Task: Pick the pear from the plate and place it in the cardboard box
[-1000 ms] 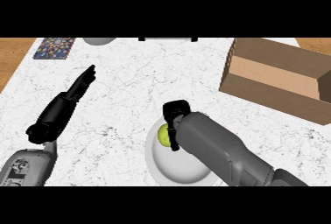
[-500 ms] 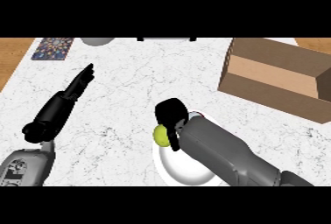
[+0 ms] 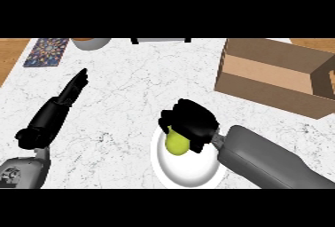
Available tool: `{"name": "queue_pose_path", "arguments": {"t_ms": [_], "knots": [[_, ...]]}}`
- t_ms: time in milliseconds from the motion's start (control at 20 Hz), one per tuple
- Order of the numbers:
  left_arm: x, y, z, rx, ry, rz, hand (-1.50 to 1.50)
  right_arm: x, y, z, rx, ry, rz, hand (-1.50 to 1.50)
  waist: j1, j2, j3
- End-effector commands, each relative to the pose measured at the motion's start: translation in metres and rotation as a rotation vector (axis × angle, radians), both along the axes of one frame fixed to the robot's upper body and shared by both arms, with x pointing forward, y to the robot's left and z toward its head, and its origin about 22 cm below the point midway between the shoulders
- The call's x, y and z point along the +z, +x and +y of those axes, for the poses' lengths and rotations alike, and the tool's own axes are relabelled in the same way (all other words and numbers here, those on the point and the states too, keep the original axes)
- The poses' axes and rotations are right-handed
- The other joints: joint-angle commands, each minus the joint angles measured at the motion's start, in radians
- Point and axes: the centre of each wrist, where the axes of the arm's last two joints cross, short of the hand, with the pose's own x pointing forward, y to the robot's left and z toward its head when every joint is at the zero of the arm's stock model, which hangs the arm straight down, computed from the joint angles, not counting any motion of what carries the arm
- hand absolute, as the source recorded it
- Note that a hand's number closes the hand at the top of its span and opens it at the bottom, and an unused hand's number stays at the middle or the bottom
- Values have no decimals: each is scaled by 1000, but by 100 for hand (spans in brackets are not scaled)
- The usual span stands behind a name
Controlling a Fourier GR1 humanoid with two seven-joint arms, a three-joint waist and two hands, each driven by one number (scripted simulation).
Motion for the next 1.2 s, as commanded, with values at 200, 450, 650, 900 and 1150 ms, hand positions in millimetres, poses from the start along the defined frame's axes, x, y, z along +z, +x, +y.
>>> {"name": "queue_pose_path", "arguments": {"t_ms": [200,450,650,900,1150], "knots": [[5,0,23,-12,6,-13,0,73,-15,-79,-104,251,-171,150,6,7,-2],[9,2,9,-20,10,-23,0,105,-5,-102,-391,471,-118,150,14,8,-2],[0,16,-4,-14,-1,-20,0,130,18,-146,-526,505,-125,150,25,16,-3],[5,15,-10,-59,-4,-22,0,150,53,-187,-642,538,-114,150,45,18,-3],[8,18,-14,-72,-11,-14,0,122,83,-223,-688,366,-194,150,59,23,-2]]}}
